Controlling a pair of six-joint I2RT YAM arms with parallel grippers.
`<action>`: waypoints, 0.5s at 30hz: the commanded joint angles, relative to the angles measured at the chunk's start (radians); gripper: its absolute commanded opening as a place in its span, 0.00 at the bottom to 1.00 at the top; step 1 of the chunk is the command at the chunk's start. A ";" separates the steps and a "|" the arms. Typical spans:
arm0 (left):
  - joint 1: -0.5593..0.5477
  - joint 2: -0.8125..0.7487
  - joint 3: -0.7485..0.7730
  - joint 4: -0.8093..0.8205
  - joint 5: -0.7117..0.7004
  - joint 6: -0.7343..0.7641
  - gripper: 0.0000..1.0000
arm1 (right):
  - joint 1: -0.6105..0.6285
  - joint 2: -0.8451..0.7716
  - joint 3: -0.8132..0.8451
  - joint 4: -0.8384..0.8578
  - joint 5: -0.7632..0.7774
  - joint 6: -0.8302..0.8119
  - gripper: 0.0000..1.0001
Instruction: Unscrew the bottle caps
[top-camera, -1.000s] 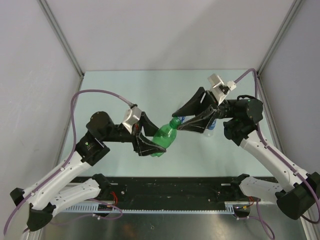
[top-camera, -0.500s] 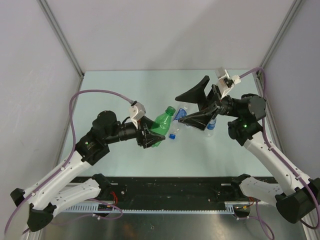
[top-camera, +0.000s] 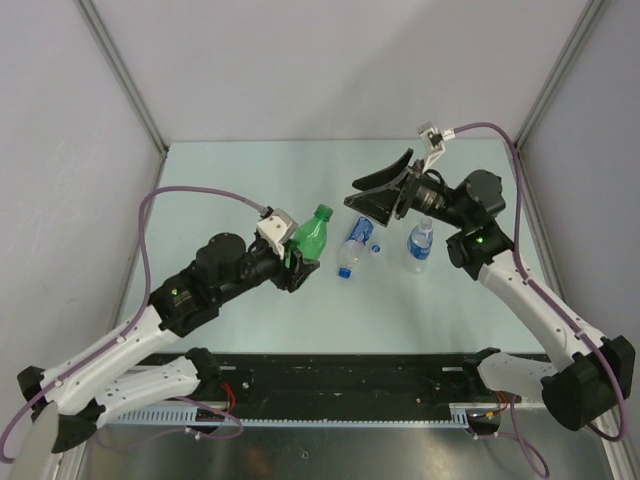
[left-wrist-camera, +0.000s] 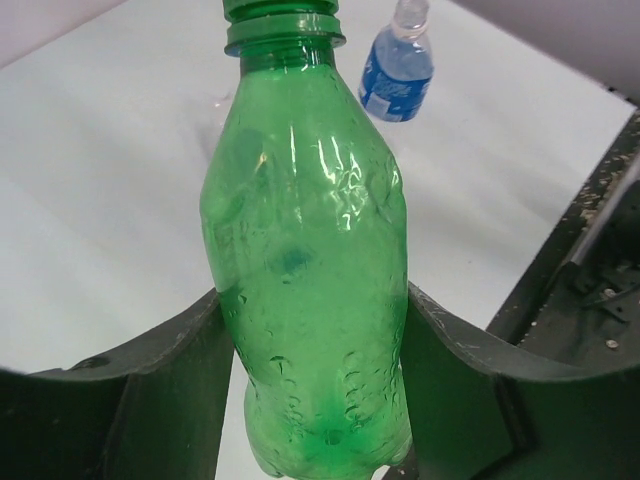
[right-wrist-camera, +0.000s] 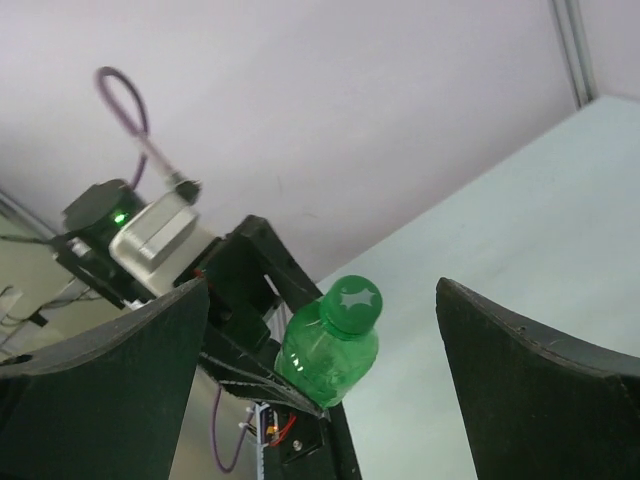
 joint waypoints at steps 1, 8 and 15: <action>-0.079 0.030 0.064 -0.025 -0.242 0.046 0.00 | -0.004 0.038 0.020 -0.065 0.052 0.049 0.99; -0.206 0.118 0.105 -0.061 -0.493 0.066 0.00 | 0.003 0.107 0.038 -0.162 0.081 0.081 0.98; -0.261 0.201 0.141 -0.087 -0.590 0.077 0.00 | 0.029 0.173 0.039 -0.174 0.049 0.111 0.85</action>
